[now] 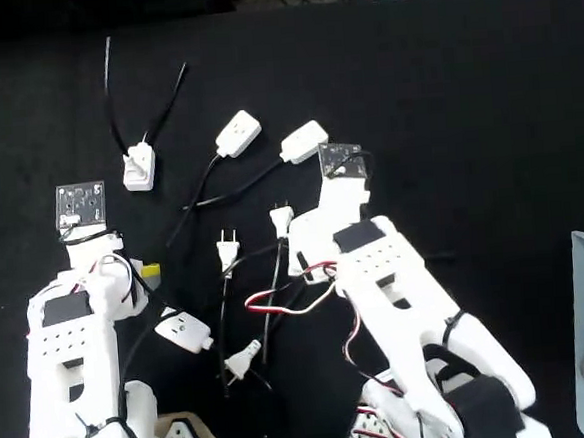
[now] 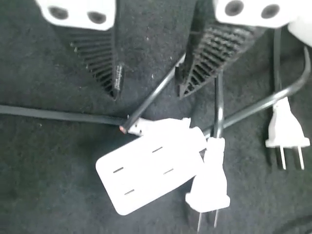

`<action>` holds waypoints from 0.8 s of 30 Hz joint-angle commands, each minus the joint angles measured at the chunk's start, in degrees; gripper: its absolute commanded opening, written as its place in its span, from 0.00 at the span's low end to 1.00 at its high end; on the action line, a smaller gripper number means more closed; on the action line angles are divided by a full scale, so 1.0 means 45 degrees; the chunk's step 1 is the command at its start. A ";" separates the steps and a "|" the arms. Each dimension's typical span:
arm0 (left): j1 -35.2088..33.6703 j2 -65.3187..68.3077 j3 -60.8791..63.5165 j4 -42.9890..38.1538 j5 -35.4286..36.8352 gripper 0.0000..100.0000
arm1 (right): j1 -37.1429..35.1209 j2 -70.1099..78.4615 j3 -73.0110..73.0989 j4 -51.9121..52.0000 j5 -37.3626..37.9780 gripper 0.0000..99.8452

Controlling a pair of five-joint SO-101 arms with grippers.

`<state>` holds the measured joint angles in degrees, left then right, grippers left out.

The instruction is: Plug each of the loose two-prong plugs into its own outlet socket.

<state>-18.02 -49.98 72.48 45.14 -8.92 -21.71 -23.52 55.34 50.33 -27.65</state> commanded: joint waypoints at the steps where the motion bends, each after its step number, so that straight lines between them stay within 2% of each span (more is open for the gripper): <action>1: -0.0166 -0.0274 -0.0010 -0.0234 0.0117 0.29 | -0.0020 0.1397 -0.0107 -0.1250 -0.0195 0.17; 7: -0.0166 -0.0371 0.0147 -0.0234 0.0117 0.29 | 0.0059 0.3546 -0.0947 -0.1582 -0.1153 0.16; 12: -0.0166 -0.0371 0.0147 -0.0234 0.0117 0.28 | 0.0078 0.3741 -0.1241 -0.1680 -0.1172 0.01; 16: -0.0186 -0.0371 0.0166 -0.0234 0.0117 0.28 | 0.0664 0.2999 -0.1358 -0.1153 -0.1055 0.01; 21: -0.0166 -0.0371 0.0166 -0.0234 0.0117 0.28 | 0.1954 0.0537 -0.1358 -0.0586 0.0996 0.01; 24: -0.0166 -0.0371 0.0166 -0.0234 0.0117 0.28 | 0.2716 -0.0928 -0.1592 -0.0547 0.2813 0.01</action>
<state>-18.02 -50.51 73.54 45.14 -8.92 -14.07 -18.68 52.18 47.43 -23.87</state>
